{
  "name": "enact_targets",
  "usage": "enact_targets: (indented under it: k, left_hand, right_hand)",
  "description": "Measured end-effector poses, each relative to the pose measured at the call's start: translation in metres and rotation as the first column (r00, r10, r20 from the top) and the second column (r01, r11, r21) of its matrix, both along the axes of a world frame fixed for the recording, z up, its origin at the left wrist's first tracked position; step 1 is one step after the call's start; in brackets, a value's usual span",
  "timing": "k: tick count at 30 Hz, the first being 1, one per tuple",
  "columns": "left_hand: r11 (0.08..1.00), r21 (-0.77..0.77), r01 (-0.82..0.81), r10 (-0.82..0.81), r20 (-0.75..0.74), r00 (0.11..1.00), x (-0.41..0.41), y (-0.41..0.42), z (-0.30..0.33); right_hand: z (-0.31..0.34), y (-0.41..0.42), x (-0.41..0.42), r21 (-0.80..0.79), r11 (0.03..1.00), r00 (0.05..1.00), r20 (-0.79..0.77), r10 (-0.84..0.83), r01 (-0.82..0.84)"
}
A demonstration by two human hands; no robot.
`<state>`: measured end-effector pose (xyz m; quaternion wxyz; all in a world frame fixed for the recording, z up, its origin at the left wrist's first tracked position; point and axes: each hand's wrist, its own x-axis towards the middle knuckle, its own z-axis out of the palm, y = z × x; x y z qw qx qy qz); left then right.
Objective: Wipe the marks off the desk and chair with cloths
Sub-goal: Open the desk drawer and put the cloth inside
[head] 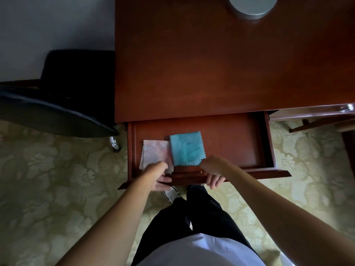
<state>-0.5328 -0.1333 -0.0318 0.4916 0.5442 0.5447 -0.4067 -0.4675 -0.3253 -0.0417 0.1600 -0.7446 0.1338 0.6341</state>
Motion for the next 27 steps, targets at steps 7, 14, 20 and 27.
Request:
enact_targets:
  k: [7, 14, 20, 27]
  left_hand:
    - [0.993, -0.098, 0.069, -0.077, -0.078, 0.994, -0.008, 0.005, -0.002]
    - [0.983, -0.082, -0.164, 0.165, 0.013, 0.986, -0.002, 0.001, 0.014]
    - [0.868, -0.084, -0.49, 0.497, 0.16, 0.853, 0.005, -0.002, 0.02]
    - [0.704, -0.145, -0.695, 0.708, 0.221, 0.671, 0.008, -0.016, 0.029]
  right_hand:
    - [0.003, 0.008, -0.011, 0.052, 0.997, 0.993, -0.097, 0.063, -0.058]
    - [0.025, 0.018, -0.022, 0.132, 0.979, 0.969, 0.172, -0.179, 0.157]
    - [0.037, 0.022, -0.004, 0.138, 0.955, 0.945, 0.165, -0.283, 0.262]
    - [0.03, 0.018, 0.013, 0.173, 0.864, 0.844, 0.193, -0.501, 0.474]
